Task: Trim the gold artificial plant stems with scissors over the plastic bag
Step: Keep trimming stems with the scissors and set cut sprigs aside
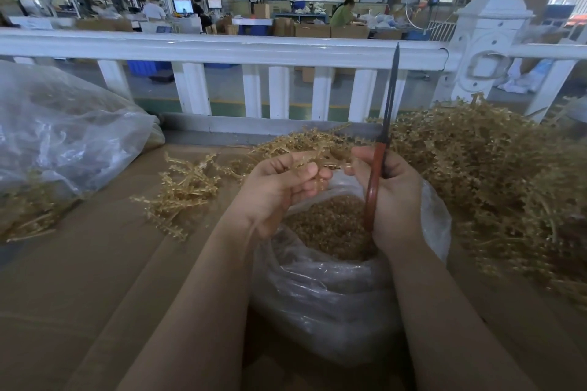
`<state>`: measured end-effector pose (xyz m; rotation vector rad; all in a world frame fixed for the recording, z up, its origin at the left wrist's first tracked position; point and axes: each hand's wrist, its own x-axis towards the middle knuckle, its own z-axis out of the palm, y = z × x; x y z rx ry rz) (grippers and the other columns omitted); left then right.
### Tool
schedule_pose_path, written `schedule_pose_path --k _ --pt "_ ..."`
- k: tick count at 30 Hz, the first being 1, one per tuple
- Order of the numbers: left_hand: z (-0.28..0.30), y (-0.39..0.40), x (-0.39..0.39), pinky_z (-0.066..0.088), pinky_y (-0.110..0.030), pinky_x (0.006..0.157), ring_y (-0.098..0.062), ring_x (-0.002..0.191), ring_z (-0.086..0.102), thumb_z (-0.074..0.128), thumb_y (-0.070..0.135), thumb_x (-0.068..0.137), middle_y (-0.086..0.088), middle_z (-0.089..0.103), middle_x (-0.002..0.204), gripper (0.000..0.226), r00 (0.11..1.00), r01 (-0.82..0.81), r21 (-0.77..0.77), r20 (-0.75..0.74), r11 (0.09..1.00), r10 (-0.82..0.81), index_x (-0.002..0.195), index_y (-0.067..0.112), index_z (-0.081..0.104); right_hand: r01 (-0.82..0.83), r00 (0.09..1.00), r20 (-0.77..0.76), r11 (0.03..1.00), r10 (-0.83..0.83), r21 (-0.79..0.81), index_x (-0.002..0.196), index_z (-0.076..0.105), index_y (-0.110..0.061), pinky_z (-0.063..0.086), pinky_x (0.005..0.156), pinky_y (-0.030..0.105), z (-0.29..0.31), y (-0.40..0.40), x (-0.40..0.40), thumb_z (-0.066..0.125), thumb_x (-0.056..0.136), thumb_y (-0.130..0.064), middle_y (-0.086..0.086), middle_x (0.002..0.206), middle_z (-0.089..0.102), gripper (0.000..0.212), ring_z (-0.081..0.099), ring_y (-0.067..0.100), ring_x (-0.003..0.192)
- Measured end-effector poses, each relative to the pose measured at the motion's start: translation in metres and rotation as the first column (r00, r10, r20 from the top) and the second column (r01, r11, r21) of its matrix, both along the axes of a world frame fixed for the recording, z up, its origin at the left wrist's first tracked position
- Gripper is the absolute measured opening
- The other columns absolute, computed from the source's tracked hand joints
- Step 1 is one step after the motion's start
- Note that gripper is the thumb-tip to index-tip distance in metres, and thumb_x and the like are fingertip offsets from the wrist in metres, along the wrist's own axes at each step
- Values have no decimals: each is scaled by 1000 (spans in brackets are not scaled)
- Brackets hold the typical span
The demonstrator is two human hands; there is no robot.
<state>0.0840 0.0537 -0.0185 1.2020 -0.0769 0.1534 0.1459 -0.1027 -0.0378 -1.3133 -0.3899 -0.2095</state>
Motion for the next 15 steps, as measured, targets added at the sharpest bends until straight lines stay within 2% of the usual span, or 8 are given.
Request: schedule_pose_path --k 3,6,11,15 --pt "0 -1 -1 55 -22 75 -11 73 69 73 15 77 -4 76 84 13 997 59 21 52 998 -60 88 20 73 -14 1000 2 1000 14 19 92 75 -25 56 74 26 -1 1 0 67 92 2 5 89 73 28 67 17 81" --pt "0 0 -1 54 -20 73 -11 74 69 71 13 78 -5 76 84 23 992 84 41 95 996 -87 99 16 66 -18 1000 19 1000 17 3 94 74 -24 53 81 21 -3 2 1 69 91 0 -8 88 74 25 69 10 89" --pt "2 -2 -1 51 -17 66 -9 67 69 68 8 77 -6 77 87 23 990 70 72 116 995 -78 99 15 64 -6 999 32 1000 7 -29 95 73 -22 54 85 26 -3 2 2 70 91 -2 -9 84 72 20 68 8 86" --pt "3 -2 1 52 -17 65 -9 66 70 68 7 76 -7 77 88 24 991 59 45 116 997 -64 99 14 63 -11 999 53 1000 12 -18 95 73 -20 55 83 21 -4 2 3 72 90 -2 -9 83 74 18 69 6 84"
